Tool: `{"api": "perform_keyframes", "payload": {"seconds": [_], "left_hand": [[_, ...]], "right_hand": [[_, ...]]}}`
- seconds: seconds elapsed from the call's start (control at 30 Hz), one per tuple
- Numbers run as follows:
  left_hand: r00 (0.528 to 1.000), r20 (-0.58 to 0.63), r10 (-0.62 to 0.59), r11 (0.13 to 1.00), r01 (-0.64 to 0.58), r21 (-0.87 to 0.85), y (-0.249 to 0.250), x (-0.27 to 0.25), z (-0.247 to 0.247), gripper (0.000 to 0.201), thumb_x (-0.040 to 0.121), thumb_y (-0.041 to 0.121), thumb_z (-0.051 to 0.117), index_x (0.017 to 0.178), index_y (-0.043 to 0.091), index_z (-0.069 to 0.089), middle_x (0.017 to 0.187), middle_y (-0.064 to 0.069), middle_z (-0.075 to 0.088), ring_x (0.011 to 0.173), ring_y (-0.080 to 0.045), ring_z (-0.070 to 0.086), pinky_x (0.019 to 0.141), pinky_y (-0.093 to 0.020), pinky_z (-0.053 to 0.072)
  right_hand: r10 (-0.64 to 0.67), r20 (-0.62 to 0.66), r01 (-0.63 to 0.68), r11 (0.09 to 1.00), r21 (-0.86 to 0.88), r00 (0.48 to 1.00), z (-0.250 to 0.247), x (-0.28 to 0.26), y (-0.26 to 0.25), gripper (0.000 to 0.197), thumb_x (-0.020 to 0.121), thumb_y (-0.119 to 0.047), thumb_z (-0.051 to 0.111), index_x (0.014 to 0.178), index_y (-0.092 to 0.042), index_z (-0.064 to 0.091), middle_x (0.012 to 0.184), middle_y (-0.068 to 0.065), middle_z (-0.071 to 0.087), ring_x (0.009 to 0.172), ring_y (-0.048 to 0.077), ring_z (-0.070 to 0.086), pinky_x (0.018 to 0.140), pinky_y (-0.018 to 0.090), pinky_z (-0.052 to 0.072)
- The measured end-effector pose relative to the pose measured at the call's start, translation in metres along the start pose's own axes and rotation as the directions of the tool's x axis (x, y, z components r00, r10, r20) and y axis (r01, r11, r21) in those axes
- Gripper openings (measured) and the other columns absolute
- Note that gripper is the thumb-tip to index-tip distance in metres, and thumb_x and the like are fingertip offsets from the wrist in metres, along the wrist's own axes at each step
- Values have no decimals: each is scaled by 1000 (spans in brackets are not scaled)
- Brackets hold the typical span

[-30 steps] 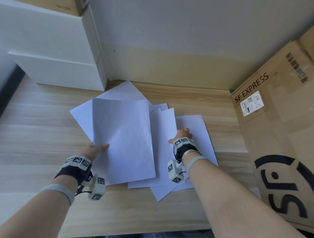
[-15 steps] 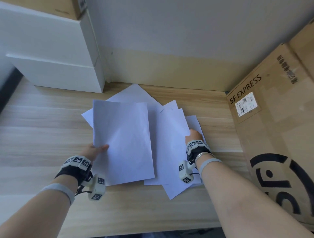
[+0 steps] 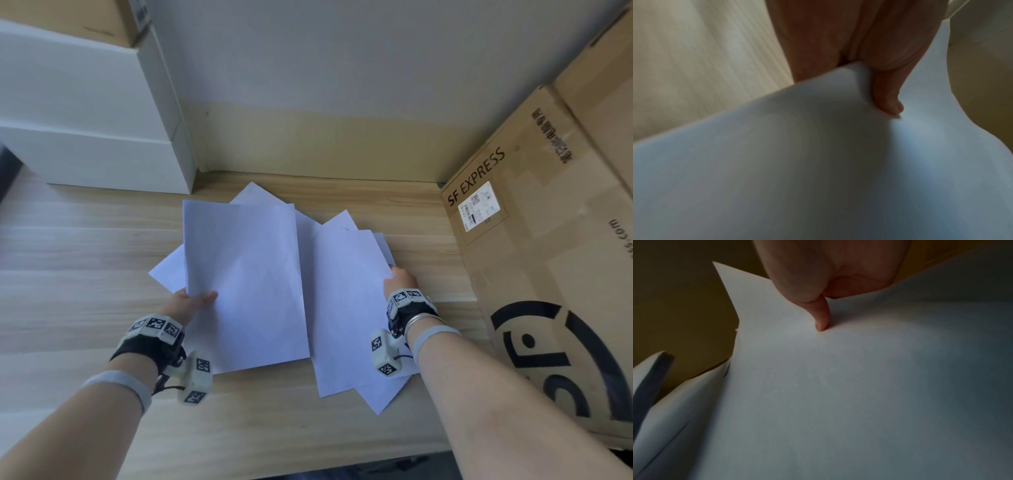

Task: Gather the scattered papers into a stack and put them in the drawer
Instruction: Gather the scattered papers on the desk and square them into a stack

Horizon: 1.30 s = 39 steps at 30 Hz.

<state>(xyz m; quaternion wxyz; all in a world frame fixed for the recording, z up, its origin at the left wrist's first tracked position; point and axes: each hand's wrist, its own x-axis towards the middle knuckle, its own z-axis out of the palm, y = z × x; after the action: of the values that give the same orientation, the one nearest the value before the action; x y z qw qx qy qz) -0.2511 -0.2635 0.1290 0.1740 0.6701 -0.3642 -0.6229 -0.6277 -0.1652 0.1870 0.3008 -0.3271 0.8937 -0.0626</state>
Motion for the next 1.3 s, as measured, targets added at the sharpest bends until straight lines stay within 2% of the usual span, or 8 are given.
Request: {"api": "perform_keyframes", "payload": {"seconds": [0.13,0.27,0.37,0.53,0.77,0.93,1.1,1.3], "left_hand": [[999,31,-24,1000,24,-1,-6,8,-3,65,66,25,78,122,-1,57,118,-27,62,108,-45,60,97,-60,44],[995,82,-63,997,60,42,2,-7,7,56,74,18,75,122,-4,56,119,-27,62,110,-45,60,99,-58,44],[988,128,-89,994,80,70,5,-11,11,44,83,14,68,121,-4,56,118,-26,62,111,-45,59,100,-56,43],[999,26,-22,999,21,25,5,0,-2,62,73,18,76,126,-3,53,125,-29,59,113,-45,58,100,-59,43],[999,-37,-25,994,29,105,11,-6,-11,46,82,13,69,121,-8,55,120,-32,59,109,-47,58,98,-58,44],[998,-64,-27,981,38,191,14,-3,-11,49,80,17,71,119,-8,57,118,-30,61,108,-46,60,98,-55,46],[998,-42,-46,966,55,251,14,-2,-12,52,80,16,71,122,-9,55,122,-30,60,111,-46,58,100,-54,45],[997,-47,-61,942,73,328,12,-7,-8,54,80,16,71,125,-8,53,124,-29,60,112,-44,58,100,-51,45]], "right_hand": [[22,-11,-22,1000,-14,1000,1,0,2,30,93,-1,35,113,1,56,116,24,61,85,28,49,73,26,36],[51,-30,-50,998,29,998,6,0,0,30,93,-2,36,113,1,57,116,23,62,97,34,58,76,31,43],[35,-10,-35,998,59,999,15,-2,-6,29,93,-5,39,114,0,58,116,21,63,85,27,52,80,32,47],[28,-12,-26,993,112,1000,17,-1,-6,28,92,-4,41,113,0,59,112,20,64,83,26,52,74,29,44],[77,-206,-14,957,291,976,-5,2,2,18,86,5,38,83,-5,53,86,10,56,77,23,48,69,23,35],[139,-268,-25,920,391,953,-26,6,7,24,88,2,41,97,-6,61,91,11,56,81,23,48,71,25,36],[195,-306,-31,884,467,932,-42,5,4,34,90,4,37,116,2,59,118,18,64,94,28,57,77,25,39],[65,-196,21,913,408,979,-18,0,-28,30,90,1,39,111,8,60,102,22,63,83,23,50,71,27,36]]}}
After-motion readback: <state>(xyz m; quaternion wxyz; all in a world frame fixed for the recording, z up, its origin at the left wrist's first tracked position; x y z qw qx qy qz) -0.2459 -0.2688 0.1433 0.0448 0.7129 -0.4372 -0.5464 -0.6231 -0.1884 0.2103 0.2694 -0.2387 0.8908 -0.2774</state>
